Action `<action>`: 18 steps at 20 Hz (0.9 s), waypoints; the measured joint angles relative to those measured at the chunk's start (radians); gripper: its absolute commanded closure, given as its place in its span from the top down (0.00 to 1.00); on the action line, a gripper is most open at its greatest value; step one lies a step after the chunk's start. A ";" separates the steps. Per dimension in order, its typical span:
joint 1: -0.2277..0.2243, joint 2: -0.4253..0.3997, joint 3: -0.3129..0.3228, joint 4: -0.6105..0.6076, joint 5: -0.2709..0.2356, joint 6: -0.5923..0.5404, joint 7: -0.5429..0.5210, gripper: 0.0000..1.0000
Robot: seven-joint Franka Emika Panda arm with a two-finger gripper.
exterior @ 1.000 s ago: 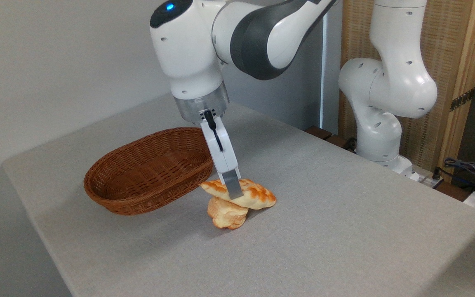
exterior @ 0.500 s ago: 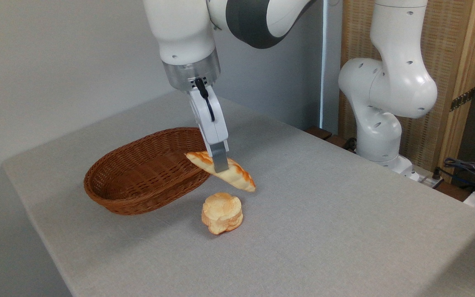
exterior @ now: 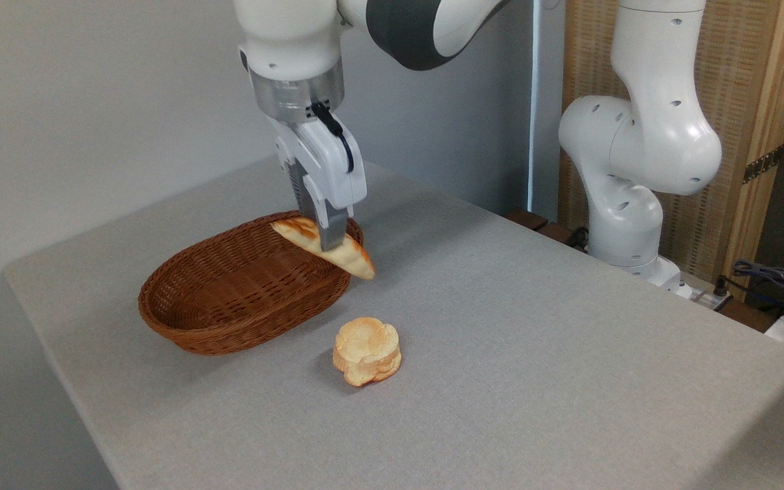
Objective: Put bread into the basket
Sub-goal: 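Lift the flat pastry off the bun and carry it over the basket, then lower the pastry into the basket and open the gripper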
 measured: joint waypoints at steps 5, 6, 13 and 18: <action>-0.001 0.000 -0.003 0.026 -0.059 -0.001 -0.072 0.58; -0.002 0.000 -0.004 0.028 -0.075 -0.001 -0.098 0.70; -0.005 0.039 -0.129 0.029 -0.090 0.047 -0.207 1.00; -0.006 0.086 -0.161 0.030 -0.090 0.114 -0.225 1.00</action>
